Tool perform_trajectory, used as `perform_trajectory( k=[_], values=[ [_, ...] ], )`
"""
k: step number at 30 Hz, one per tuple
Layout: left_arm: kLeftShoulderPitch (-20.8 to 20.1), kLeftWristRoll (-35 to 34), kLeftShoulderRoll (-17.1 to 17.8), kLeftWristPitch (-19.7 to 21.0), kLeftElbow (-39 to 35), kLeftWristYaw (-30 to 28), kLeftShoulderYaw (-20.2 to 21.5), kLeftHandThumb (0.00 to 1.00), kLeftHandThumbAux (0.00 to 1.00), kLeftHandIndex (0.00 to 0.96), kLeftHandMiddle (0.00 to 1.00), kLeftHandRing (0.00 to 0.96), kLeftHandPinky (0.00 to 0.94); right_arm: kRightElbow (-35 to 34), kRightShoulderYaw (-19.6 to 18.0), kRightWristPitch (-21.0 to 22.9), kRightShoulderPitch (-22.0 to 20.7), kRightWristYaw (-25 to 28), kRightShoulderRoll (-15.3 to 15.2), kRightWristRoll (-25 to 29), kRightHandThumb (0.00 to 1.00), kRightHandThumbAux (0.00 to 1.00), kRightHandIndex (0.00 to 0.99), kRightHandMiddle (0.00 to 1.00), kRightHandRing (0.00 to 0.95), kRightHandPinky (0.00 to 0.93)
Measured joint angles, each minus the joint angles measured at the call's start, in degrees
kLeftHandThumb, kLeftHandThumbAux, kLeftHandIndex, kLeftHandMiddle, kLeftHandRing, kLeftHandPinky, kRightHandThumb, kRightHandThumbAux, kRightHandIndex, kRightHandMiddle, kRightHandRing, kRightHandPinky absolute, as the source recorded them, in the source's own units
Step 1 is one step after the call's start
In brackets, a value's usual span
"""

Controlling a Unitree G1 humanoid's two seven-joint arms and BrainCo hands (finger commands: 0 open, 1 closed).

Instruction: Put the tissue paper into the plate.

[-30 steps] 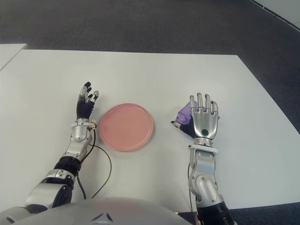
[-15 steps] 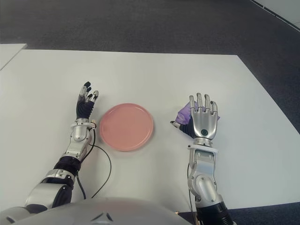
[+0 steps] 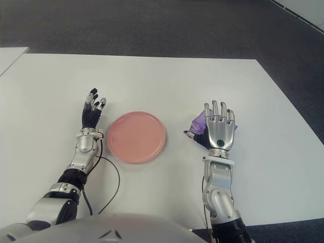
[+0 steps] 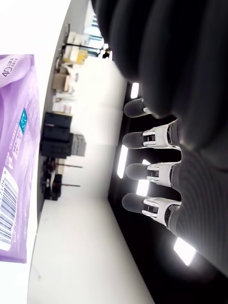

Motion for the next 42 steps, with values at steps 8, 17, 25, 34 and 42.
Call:
perform_trajectory(
  k=[8,17,25,34,42],
  values=[
    [0.01,-0.05,0.39,-0.02,0.00,-0.05,-0.02,0.000,0.476,0.000,0.000,0.000,0.000,0.00,0.06,0.00,0.01,0.02,0.28,-0.11,0.166,0.358,0.000,0.000,0.000,0.000],
    [0.05,-0.28,0.71,-0.02,-0.01,-0.69,-0.07,0.000,0.476,0.000,0.000,0.000,0.000,-0.02,0.15,0.00,0.01,0.18,0.53,-0.28,0.166,0.358,0.000,0.000,0.000,0.000],
    [0.16,-0.50,0.85,0.00,-0.02,-0.85,-0.10,0.004,0.465,0.000,0.000,0.000,0.000,-0.04,0.18,0.00,0.02,0.27,0.68,-0.44,0.166,0.358,0.000,0.000,0.000,0.000],
    [0.23,-0.47,1.16,0.37,-0.11,-0.86,-0.20,0.006,0.445,0.000,0.000,0.000,0.000,-0.05,0.19,0.00,0.02,0.34,0.80,-0.50,0.166,0.358,0.000,0.000,0.000,0.000],
    [0.37,-0.40,1.36,0.47,-0.43,-0.86,-0.29,0.018,0.448,0.000,0.000,0.000,0.000,-0.05,0.18,0.00,0.01,0.34,0.82,-0.52,0.166,0.358,0.000,0.000,0.000,0.000]
  ],
)
